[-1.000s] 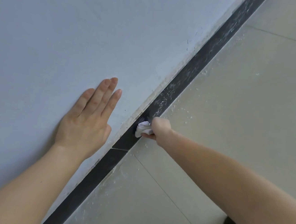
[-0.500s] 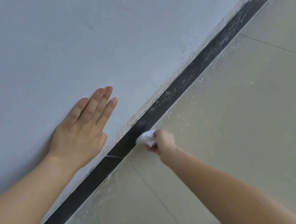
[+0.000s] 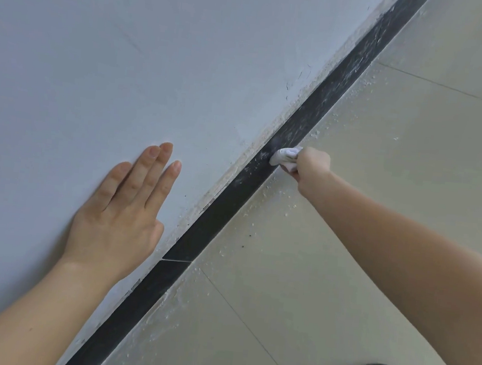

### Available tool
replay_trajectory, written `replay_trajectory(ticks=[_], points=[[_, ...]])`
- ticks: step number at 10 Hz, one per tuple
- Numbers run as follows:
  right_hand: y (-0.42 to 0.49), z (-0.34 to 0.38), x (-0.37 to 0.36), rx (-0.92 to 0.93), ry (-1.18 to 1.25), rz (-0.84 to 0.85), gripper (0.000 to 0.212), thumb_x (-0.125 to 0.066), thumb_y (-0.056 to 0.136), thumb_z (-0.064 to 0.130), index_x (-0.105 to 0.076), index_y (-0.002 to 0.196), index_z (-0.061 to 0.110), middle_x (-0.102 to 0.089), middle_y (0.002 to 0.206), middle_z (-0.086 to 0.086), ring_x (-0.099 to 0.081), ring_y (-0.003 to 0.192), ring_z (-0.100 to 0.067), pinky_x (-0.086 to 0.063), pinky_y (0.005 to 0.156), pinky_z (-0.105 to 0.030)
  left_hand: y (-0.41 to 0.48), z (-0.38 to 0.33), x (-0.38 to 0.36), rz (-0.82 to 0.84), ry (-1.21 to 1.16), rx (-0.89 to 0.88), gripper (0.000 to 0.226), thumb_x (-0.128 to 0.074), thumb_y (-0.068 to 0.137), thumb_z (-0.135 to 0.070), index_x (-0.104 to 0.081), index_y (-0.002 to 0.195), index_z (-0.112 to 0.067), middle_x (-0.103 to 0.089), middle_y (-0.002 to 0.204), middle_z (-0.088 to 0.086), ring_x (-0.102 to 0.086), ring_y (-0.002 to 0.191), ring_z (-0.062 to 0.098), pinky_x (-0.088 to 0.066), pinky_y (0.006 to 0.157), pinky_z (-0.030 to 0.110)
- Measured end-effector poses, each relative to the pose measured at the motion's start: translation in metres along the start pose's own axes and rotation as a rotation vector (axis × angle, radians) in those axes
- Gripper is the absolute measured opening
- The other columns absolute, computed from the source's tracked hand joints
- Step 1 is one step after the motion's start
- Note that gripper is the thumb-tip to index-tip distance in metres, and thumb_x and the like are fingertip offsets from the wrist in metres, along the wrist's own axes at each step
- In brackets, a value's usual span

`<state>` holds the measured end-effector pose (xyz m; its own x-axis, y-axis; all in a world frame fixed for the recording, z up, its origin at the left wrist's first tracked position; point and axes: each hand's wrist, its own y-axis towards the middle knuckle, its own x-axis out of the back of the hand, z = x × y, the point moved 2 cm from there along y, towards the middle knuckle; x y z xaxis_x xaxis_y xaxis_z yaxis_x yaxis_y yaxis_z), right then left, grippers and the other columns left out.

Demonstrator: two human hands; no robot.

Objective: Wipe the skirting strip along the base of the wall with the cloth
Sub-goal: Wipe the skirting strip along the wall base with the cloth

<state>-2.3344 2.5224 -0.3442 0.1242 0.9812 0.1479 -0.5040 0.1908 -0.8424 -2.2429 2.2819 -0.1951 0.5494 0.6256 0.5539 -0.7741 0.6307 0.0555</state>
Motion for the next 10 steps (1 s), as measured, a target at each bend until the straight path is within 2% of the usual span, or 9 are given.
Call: replay_trajectory(ticks=[1, 2, 3, 4, 6, 7, 8, 9, 10], points=[[-0.012, 0.002, 0.001, 0.137, -0.276, 0.025, 0.036, -0.043, 0.084, 0.027, -0.041, 0.050, 0.015, -0.049, 0.044, -0.004, -0.043, 0.048, -0.021, -0.031, 0.053, -0.019, 0.001, 0.000, 0.001, 0.016, -0.012, -0.002, 0.072, -0.035, 0.084, -0.018, -0.019, 0.153, -0.006, -0.008, 0.160, 0.013, -0.010, 0.147, 0.023, 0.001, 0.119, 0.035], [-0.047, -0.034, -0.030, 0.068, -0.121, 0.303, 0.030, -0.043, 0.094, 0.015, -0.047, 0.064, 0.013, -0.055, 0.070, -0.006, -0.056, 0.067, -0.022, -0.053, 0.074, -0.026, -0.001, -0.001, 0.002, 0.031, -0.014, -0.010, 0.072, -0.035, 0.084, -0.018, -0.019, 0.153, -0.006, -0.010, 0.160, 0.013, -0.010, 0.147, 0.024, 0.000, 0.119, 0.036], [-0.066, -0.057, -0.060, -0.058, 0.173, 0.517, 0.028, -0.040, 0.095, 0.000, -0.048, 0.070, 0.010, -0.054, 0.076, -0.007, -0.057, 0.081, -0.025, -0.050, 0.097, -0.036, 0.000, 0.001, 0.003, 0.033, -0.019, -0.015, 0.072, -0.035, 0.083, -0.018, -0.020, 0.153, -0.006, -0.011, 0.160, 0.013, -0.011, 0.147, 0.023, -0.001, 0.119, 0.036], [-0.069, -0.037, -0.069, -0.062, 0.177, 0.523, 0.021, -0.039, 0.096, -0.003, -0.050, 0.079, 0.001, -0.054, 0.080, -0.010, -0.054, 0.069, -0.019, -0.051, 0.089, -0.032, 0.001, 0.001, 0.006, 0.050, -0.043, -0.007, 0.073, -0.035, 0.083, -0.019, -0.018, 0.153, -0.007, -0.008, 0.160, 0.013, -0.009, 0.147, 0.023, 0.001, 0.119, 0.035], [-0.039, 0.014, -0.016, 0.122, 0.574, 0.221, 0.041, -0.038, 0.095, -0.001, -0.040, 0.136, -0.002, -0.054, 0.128, -0.020, -0.055, 0.068, -0.014, -0.054, 0.048, -0.018, 0.001, 0.002, 0.006, 0.077, -0.082, 0.011, 0.075, -0.037, 0.083, -0.024, -0.018, 0.153, -0.007, -0.007, 0.160, 0.012, -0.008, 0.147, 0.022, 0.003, 0.119, 0.035], [-0.022, 0.021, 0.015, 0.113, 0.719, 0.113, 0.036, -0.037, 0.094, -0.003, -0.051, 0.127, -0.009, -0.066, 0.080, -0.015, -0.054, 0.061, -0.015, -0.054, 0.060, -0.019, 0.002, 0.002, 0.008, 0.081, -0.101, 0.020, 0.075, -0.036, 0.084, -0.025, -0.016, 0.154, -0.007, -0.006, 0.161, 0.012, -0.008, 0.148, 0.022, 0.004, 0.120, 0.034], [-0.022, 0.002, 0.020, 0.085, 0.582, 0.118, 0.033, -0.040, 0.088, 0.000, -0.073, 0.090, -0.003, -0.073, 0.078, -0.014, -0.052, 0.058, -0.017, -0.054, 0.073, -0.025, 0.001, 0.001, 0.009, 0.099, -0.101, 0.015, 0.075, -0.035, 0.084, -0.025, -0.015, 0.154, -0.007, -0.006, 0.161, 0.012, -0.007, 0.148, 0.022, 0.003, 0.119, 0.035], [-0.038, -0.030, -0.014, 0.037, 0.400, 0.260, 0.032, -0.037, 0.090, -0.002, -0.062, 0.071, 0.003, -0.068, 0.068, -0.013, -0.059, 0.070, -0.025, -0.054, 0.086, -0.038, 0.002, 0.001, 0.007, 0.100, -0.089, 0.006, 0.075, -0.035, 0.084, -0.025, -0.015, 0.154, -0.007, -0.006, 0.161, 0.012, -0.007, 0.148, 0.022, 0.002, 0.119, 0.035], [-0.043, -0.054, -0.054, -0.026, 0.253, 0.400, 0.021, -0.042, 0.092, -0.004, -0.050, 0.076, 0.007, -0.058, 0.088, -0.015, -0.063, 0.081, -0.027, -0.056, 0.087, -0.038, 0.000, 0.001, 0.007, 0.106, -0.079, 0.002, 0.076, -0.036, 0.083, -0.025, -0.015, 0.154, -0.007, -0.006, 0.161, 0.012, -0.006, 0.148, 0.022, 0.002, 0.119, 0.035]])
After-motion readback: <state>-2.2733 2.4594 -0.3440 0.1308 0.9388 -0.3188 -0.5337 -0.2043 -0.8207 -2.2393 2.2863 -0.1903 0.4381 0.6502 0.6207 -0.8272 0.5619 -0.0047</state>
